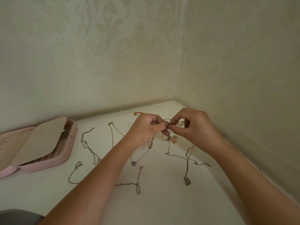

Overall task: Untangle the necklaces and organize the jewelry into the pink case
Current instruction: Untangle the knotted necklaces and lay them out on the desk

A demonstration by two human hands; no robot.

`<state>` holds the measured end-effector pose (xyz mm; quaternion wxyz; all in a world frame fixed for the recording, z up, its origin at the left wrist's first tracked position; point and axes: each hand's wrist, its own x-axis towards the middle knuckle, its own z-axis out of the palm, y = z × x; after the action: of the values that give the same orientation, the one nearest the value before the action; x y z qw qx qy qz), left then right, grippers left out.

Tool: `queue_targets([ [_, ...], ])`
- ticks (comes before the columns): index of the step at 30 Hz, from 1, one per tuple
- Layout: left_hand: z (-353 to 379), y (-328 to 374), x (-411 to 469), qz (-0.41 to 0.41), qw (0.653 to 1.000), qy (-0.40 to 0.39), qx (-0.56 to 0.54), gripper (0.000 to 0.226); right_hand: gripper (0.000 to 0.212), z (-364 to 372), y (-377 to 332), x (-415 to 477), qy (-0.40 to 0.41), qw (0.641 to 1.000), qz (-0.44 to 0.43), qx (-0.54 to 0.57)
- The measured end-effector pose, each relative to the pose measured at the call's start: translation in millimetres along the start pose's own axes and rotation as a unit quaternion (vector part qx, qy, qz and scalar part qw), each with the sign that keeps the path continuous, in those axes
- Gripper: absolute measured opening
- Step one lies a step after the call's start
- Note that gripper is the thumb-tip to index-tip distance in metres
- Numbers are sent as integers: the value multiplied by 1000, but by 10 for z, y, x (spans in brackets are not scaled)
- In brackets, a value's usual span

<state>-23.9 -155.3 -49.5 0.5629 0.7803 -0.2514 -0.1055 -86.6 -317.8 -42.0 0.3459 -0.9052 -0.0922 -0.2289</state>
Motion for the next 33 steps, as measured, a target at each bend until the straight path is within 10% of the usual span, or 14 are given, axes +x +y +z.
queue_targets([
  [16,83,-60,16,-5,996,11,83,17,8,40,18,13,-53,992,-12,-112],
  [25,30,-37,12,-4,995,1,95,18,7,-82,82,40,-111,951,115,266],
  [33,-3,38,-62,74,997,10,-19,8,10,-24,147,48,-112,956,113,245],
])
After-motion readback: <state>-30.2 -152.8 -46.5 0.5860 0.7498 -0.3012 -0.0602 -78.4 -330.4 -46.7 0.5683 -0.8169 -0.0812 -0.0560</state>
